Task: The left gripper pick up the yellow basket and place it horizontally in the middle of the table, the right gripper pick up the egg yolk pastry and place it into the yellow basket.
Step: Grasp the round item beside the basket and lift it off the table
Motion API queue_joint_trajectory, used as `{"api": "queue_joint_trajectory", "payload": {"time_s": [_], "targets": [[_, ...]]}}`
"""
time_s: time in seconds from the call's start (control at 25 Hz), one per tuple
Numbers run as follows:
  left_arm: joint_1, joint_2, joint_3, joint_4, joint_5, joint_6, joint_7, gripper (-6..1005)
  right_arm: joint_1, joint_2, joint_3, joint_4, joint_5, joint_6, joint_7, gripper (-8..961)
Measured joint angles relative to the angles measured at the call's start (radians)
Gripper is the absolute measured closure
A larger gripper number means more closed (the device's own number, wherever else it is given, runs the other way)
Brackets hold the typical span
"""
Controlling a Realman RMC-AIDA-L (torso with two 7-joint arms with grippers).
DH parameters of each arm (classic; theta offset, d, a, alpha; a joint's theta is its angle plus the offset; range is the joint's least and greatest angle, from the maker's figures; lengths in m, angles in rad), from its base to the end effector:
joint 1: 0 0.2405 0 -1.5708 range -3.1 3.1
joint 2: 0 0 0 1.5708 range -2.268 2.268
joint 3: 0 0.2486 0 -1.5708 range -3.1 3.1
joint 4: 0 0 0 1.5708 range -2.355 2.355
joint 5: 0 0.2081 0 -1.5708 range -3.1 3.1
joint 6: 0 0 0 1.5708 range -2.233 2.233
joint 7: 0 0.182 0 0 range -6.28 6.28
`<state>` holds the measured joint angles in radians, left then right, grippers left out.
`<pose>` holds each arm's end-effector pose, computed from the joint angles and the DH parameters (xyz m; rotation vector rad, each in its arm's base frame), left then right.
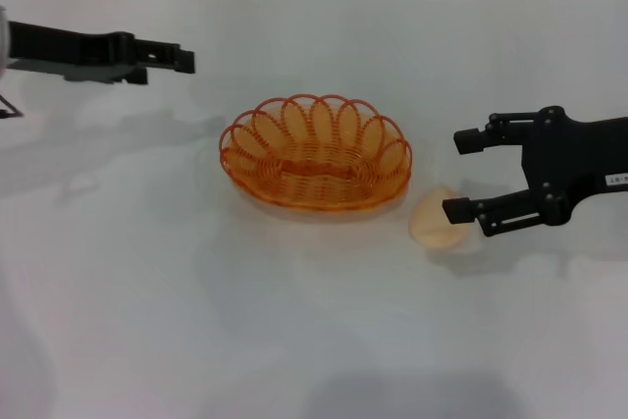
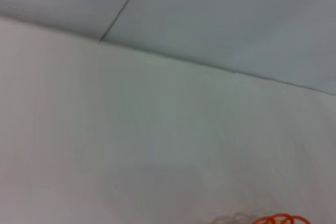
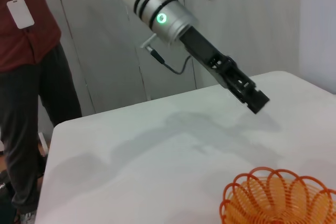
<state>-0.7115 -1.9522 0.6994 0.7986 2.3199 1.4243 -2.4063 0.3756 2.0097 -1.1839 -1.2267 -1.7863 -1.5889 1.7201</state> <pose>-0.2449 0.4145 0.0342 -2.2951 -1.5535 -0.3466 0.1745 0.3198 0.0023 -2.9291 0.3271 0.5034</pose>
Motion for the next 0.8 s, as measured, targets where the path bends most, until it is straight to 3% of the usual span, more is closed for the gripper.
{"api": "queue_joint_trajectory", "payload": {"time_s": [0.4, 0.56, 0.8], "targets": [[0.066, 0.010, 0.005, 0.091, -0.038, 0.119, 0.362, 109, 0.043, 0.003, -0.044, 0.077, -0.016, 0.081, -0.014, 95], [0.078, 0.017, 0.006, 0.110, -0.042, 0.231, 0.517, 109, 0.051, 0.003, -0.074, 0.085, -0.026, 0.125, -0.013, 95], [0.098, 0.008, 0.016, 0.165, -0.040, 0.356, 0.614, 111, 0.053, 0.003, -0.100, 0.101, -0.056, 0.162, -0.006, 96]]}}
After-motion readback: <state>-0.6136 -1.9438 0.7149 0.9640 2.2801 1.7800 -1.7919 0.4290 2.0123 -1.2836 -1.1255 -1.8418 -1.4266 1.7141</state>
